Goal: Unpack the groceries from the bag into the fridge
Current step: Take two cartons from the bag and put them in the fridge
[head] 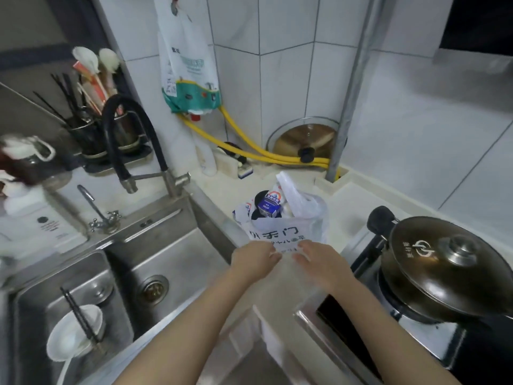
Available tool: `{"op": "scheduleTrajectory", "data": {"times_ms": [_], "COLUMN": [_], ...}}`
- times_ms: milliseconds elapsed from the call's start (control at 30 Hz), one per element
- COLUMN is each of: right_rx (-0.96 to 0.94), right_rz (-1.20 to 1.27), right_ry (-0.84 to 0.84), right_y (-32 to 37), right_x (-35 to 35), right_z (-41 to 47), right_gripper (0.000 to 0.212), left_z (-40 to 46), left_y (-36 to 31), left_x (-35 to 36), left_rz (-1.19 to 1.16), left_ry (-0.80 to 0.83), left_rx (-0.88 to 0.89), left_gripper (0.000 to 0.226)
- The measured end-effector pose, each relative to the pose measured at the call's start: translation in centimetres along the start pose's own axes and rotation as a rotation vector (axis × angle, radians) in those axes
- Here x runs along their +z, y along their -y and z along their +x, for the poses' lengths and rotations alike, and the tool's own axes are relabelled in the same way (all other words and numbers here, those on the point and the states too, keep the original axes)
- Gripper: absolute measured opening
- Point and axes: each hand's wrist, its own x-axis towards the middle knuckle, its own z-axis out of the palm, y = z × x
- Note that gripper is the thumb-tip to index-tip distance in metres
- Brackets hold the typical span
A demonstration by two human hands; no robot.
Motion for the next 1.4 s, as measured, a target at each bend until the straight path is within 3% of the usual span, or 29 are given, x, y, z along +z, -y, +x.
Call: {"op": "scheduleTrajectory", "data": {"times_ms": [333, 433, 733, 1100, 1400], "right_rx": [-0.077, -0.082, 0.063, 0.15, 0.141], "right_rz": [0.034, 0.03, -0.019, -0.019, -0.073], "right_ry": [-0.282, -0.315, -0.28, -0.401, -0.372], "right_y": [3.9, 4.6, 6.1, 6.1, 6.4], "right_x": [-5.0, -4.9, -3.3, -2.4, -1.9], "right_z": [6.6, 8.8, 13.1, 14.7, 14.5], "right_gripper": [0.036, 0.044, 0.054, 0.029, 0.028], "left_z": [8.5, 10.9, 17.7, 22.5, 23.5], "left_y": [4.5, 5.7, 9.1, 10.8, 11.2], "left_x": [-7.3, -7.8, -4.3, -0.7, -0.8], "left_rz": [-0.041, -0.051, -0.072, -0.074, -0.122], "left_ry": [-0.132, -0.117, 0.036, 0.135, 0.226], "left_rx": [-0.122, -0.117, -0.073, 0.003, 0.017], "left_gripper": [0.039, 0.038, 0.043, 0.048, 0.048]}}
